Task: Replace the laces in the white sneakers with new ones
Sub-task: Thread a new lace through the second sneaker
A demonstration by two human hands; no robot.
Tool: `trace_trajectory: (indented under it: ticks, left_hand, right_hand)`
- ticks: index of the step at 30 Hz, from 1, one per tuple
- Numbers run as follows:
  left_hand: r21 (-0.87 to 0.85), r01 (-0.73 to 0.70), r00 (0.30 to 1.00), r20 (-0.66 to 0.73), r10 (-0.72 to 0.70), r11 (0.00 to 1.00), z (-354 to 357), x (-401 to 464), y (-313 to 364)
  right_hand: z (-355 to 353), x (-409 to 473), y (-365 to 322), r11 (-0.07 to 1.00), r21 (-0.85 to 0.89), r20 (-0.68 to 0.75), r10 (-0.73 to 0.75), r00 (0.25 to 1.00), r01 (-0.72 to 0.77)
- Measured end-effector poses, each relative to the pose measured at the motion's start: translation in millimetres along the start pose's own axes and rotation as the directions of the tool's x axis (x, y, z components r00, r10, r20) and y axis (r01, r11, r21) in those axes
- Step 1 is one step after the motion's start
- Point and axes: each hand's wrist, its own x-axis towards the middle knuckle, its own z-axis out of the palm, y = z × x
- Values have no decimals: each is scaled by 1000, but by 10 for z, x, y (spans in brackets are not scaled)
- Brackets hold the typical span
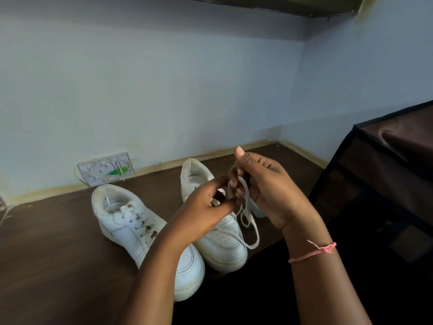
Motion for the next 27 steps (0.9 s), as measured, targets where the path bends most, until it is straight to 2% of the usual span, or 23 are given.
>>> trace_trajectory:
  ticks: [3, 7, 12, 14, 16, 17, 19, 22, 27]
  left_hand:
    - [-6, 5, 998, -65, -5, 1000, -31, 6, -25]
    - [-29, -34, 991, -130, 30, 999, -235, 3, -134]
    - [-7, -44, 980, -194, 42, 999, -424, -62, -186]
    - [4, -22, 972, -234, 23, 1000, -436, -62, -202]
    - [19, -8, 961, -276, 13, 1000, -406, -39, -210]
    - [28, -9, 957, -288, 17, 1000, -377, -24, -204]
    - [56, -11, 955, -296, 27, 998, -305, 1, -183]
    - [56, -11, 953, -302, 28, 998, -238, 24, -159]
    - [9, -21, 955, -295, 22, 1000, -292, 27, -227]
  right_hand:
    - [-1, -11, -25, 1000, 6, -19, -17, 1000, 17]
    - [-87, -2, -43, 996, -70, -175, -73, 982, 62]
    - [-132, 27, 32, 983, -177, -299, -108, 948, 56]
    - [-141, 59, 118, 900, -435, -292, -154, 944, 12]
    - [-119, 87, 188, 698, -716, -214, -170, 962, -36]
    - [-78, 95, 207, 639, -769, -150, -155, 976, -17]
    - [22, 136, 258, 656, -753, -79, -157, 984, 44]
    - [119, 159, 281, 670, -738, -101, -229, 968, 81]
    - [59, 136, 249, 480, -875, -122, -345, 931, 63]
